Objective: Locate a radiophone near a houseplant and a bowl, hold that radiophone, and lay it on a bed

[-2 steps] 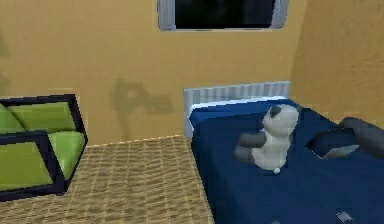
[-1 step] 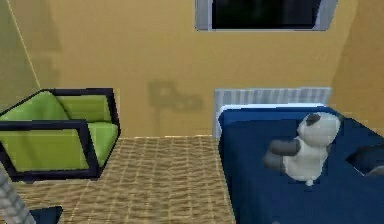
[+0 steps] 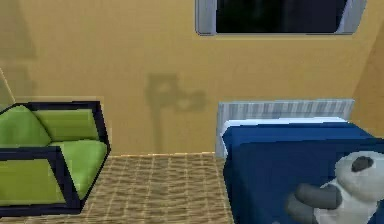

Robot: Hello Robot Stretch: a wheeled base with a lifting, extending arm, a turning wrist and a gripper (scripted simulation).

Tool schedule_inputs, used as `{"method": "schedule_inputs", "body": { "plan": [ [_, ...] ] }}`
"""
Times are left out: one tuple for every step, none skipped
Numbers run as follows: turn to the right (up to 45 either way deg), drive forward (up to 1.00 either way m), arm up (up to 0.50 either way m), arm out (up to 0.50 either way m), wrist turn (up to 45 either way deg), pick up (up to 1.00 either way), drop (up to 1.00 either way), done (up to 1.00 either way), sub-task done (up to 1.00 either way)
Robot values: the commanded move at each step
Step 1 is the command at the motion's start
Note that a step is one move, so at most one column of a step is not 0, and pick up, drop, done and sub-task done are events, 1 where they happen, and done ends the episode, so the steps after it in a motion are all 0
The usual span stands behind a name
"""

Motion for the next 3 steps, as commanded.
{"method": "schedule_inputs", "body": {
  "plan": [
    [3.0, 0.0, 0.0, 0.0, 0.0, 0.0, 0.0, 0.0, 0.0],
    [0.0, 0.55, 0.0, 0.0, 0.0, 0.0, 0.0, 0.0, 0.0],
    [45.0, 0.0, 0.0, 0.0, 0.0, 0.0, 0.0, 0.0, 0.0]
  ]
}}
